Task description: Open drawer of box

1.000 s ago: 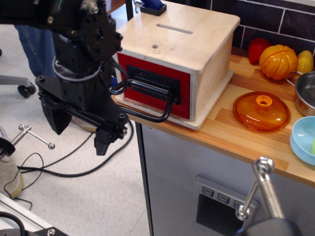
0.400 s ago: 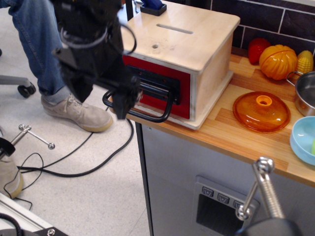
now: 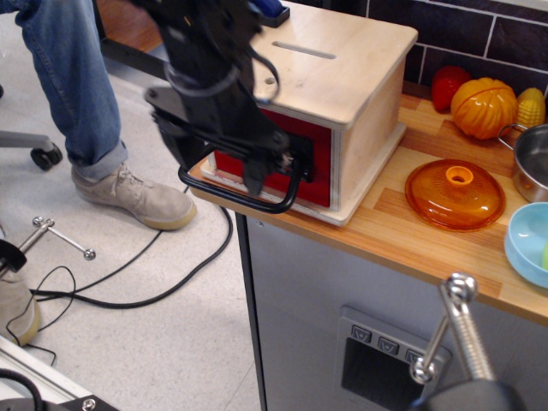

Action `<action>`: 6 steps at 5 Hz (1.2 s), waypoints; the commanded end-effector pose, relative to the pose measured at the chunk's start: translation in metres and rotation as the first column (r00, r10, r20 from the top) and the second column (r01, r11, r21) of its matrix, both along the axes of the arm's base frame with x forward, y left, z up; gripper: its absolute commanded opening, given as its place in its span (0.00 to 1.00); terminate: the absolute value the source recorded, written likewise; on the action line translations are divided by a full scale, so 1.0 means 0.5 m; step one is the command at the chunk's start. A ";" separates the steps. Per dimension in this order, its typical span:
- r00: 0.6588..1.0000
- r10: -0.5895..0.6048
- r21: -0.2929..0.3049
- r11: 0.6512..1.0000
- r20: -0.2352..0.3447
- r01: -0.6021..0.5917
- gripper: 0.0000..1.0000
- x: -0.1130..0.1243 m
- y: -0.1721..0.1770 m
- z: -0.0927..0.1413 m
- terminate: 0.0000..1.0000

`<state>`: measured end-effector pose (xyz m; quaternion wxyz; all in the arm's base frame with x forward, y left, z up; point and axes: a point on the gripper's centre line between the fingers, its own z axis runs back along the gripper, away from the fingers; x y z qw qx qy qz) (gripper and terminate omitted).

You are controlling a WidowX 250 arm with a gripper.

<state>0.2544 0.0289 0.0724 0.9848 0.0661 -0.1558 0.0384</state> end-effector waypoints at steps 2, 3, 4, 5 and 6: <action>0.999 -0.003 0.072 0.997 0.047 0.000 1.00 0.051 -0.007 -0.047 0.00; 1.000 -0.014 0.088 0.996 0.019 0.013 1.00 0.046 0.001 -0.054 0.00; 0.997 -0.006 0.092 0.996 -0.080 0.013 1.00 0.000 0.003 -0.056 0.00; 0.977 0.018 0.118 0.993 -0.214 0.008 1.00 -0.078 0.008 -0.070 0.00; 0.966 -0.001 0.128 0.991 -0.257 0.035 1.00 -0.136 0.007 -0.077 0.00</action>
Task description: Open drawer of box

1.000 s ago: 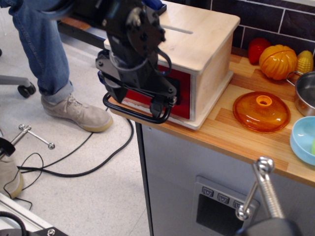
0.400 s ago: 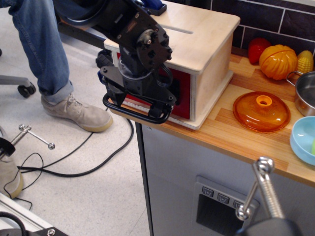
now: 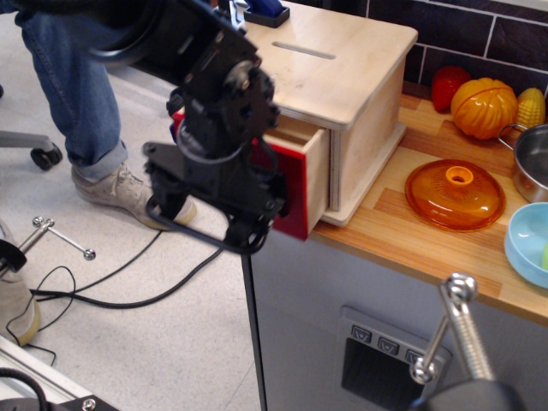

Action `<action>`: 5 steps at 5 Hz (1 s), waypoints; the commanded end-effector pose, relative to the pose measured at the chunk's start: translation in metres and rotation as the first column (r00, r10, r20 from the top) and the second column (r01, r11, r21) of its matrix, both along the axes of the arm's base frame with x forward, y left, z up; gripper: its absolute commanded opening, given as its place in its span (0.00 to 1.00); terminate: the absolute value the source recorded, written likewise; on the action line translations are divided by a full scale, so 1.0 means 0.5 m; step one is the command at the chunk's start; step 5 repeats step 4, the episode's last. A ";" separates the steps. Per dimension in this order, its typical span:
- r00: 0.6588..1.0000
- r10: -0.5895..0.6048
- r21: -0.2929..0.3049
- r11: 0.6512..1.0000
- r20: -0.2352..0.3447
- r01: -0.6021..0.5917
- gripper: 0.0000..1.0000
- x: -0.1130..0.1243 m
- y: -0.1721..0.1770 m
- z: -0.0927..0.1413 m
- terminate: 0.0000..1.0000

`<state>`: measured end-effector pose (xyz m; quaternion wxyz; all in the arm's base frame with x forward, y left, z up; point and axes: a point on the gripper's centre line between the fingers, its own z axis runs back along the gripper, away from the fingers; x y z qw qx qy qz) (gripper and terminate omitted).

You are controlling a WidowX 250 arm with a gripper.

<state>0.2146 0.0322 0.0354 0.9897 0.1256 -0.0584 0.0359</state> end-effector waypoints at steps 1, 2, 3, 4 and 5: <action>0.995 -0.066 0.016 0.998 -0.081 0.067 1.00 -0.095 -0.004 -0.001 0.00; 0.994 -0.082 0.022 0.996 -0.079 0.084 1.00 -0.129 -0.008 0.000 0.00; 0.990 -0.101 0.078 0.991 -0.102 0.109 1.00 -0.117 -0.019 0.007 0.00; 0.997 -0.041 0.104 0.993 -0.069 0.048 1.00 -0.109 -0.024 0.018 1.00; 0.997 -0.041 0.104 0.993 -0.069 0.048 1.00 -0.109 -0.024 0.018 1.00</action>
